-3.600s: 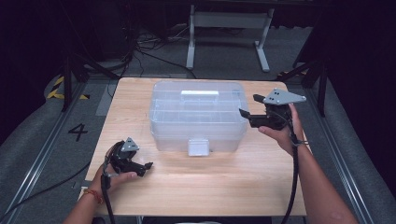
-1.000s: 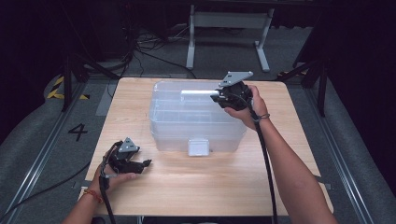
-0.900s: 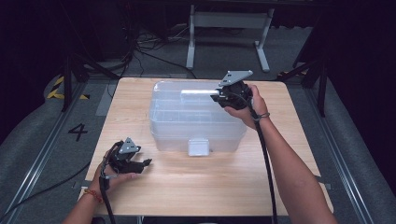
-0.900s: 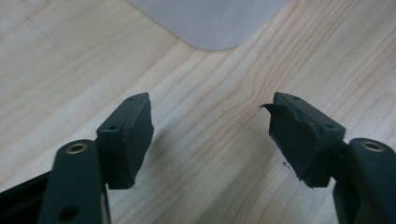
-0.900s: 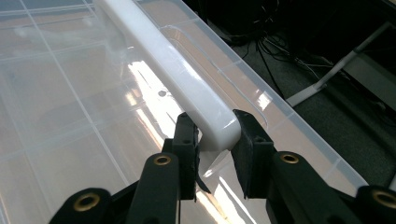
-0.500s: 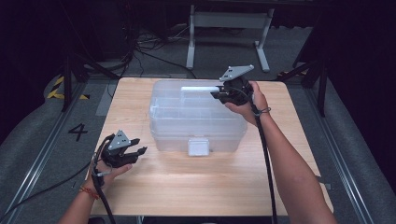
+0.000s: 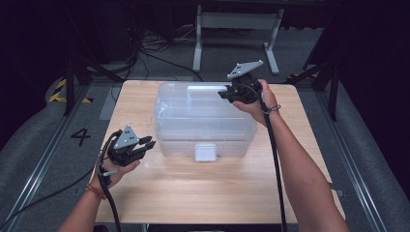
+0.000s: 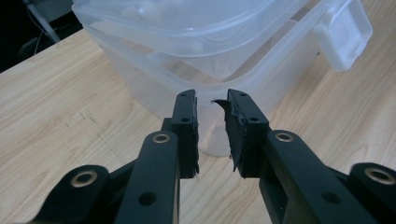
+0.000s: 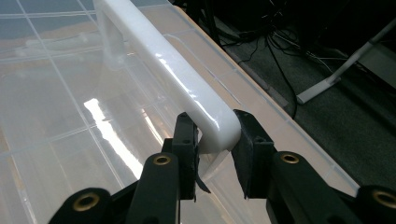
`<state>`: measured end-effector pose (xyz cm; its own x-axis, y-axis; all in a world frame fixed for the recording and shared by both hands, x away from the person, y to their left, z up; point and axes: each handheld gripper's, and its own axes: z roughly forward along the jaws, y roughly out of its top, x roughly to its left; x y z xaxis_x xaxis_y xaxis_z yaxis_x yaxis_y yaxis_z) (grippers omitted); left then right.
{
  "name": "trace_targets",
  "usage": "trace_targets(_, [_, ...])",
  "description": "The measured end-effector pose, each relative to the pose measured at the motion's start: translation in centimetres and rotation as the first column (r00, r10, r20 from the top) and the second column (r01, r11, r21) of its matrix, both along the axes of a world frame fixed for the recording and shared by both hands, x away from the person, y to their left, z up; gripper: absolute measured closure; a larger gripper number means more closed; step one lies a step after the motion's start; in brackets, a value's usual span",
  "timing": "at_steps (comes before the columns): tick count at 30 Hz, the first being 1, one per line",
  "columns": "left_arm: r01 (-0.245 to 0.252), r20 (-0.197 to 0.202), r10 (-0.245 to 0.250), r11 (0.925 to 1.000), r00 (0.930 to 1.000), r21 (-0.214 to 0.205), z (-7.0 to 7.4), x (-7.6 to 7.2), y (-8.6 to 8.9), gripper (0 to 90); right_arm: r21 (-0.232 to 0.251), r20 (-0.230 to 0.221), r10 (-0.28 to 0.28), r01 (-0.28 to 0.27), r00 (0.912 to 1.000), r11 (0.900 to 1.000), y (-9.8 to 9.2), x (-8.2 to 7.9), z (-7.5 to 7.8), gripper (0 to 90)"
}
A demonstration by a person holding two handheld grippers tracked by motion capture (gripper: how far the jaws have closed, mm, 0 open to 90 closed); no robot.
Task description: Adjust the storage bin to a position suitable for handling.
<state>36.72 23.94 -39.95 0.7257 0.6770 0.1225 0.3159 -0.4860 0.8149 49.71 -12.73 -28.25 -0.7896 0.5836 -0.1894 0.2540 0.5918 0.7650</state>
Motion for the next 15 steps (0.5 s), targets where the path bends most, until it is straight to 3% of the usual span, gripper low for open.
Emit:
trace_targets(8, [0.011,0.012,-0.011,0.9997,0.9999,-0.023,0.5,0.4,-0.4,84.5,-0.005,-0.006,-0.001,0.001,1.0000,1.0000,0.0,0.1,0.1,72.4])
trace_targets(15, [0.010,0.006,-0.010,0.9974,0.9999,-0.071,0.2,0.9,-1.1,89.5,-0.004,-0.006,-0.003,0.003,1.0000,1.0000,0.0,0.1,0.2,72.4])
